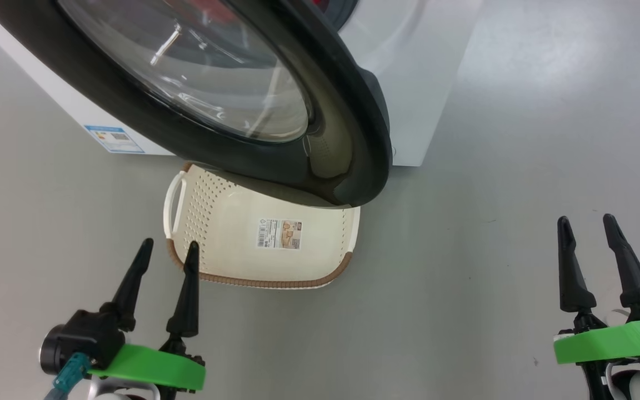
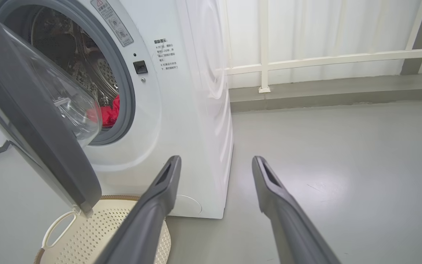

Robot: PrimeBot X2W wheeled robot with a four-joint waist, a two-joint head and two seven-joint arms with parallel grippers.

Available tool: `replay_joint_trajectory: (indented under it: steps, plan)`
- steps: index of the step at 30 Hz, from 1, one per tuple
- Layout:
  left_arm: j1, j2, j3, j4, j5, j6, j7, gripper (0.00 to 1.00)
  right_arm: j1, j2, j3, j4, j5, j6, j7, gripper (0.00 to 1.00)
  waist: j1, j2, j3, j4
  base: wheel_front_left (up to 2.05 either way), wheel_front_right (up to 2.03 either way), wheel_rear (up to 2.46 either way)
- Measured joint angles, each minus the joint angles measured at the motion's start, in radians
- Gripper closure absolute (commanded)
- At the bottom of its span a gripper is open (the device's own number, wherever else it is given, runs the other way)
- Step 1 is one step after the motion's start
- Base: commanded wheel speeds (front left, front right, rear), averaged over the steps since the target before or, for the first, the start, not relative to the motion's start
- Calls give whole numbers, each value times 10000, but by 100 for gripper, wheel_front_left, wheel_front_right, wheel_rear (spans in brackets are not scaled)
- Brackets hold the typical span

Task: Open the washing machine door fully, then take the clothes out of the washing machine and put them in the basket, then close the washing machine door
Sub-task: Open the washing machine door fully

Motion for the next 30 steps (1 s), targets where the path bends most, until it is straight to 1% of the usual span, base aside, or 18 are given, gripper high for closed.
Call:
replay_joint_trajectory:
  steps: [4,16,17,18,19,22,27,28,30]
  plan:
    - [0,0,2,0,0,0,0,0,-1,25,-117,29,-79,0,0,0,0,0,-1,26,0,0,0]
    - [0,0,2,-17,0,0,0,0,-15,50,-25,-65,-105,0,0,0,0,0,-22,15,0,0,0]
    - [0,0,0,-17,0,0,0,0,-24,48,46,-65,-27,0,0,45,0,0,-24,15,0,0,0]
    - [0,0,0,-17,0,0,0,0,-43,52,134,-67,67,0,0,74,0,0,-24,13,0,0,0]
    - [0,0,0,-17,-2,0,0,0,-54,59,190,-71,146,0,0,100,0,0,-23,12,0,0,0]
    - [0,0,-4,-19,-2,0,0,0,-275,56,466,-61,566,0,0,100,0,0,-34,17,0,0,0]
    - [1,0,-12,-23,-4,0,0,0,-1084,29,1133,15,1459,0,-2,100,0,0,-88,43,0,0,0]
    - [1,0,-12,-23,-4,0,0,0,-1084,29,1133,15,1459,0,-2,100,0,0,-88,43,0,0,0]
    - [3,-2,-38,-29,-8,0,0,0,-1560,-29,1499,75,1864,0,-2,100,0,0,-110,87,0,0,0]
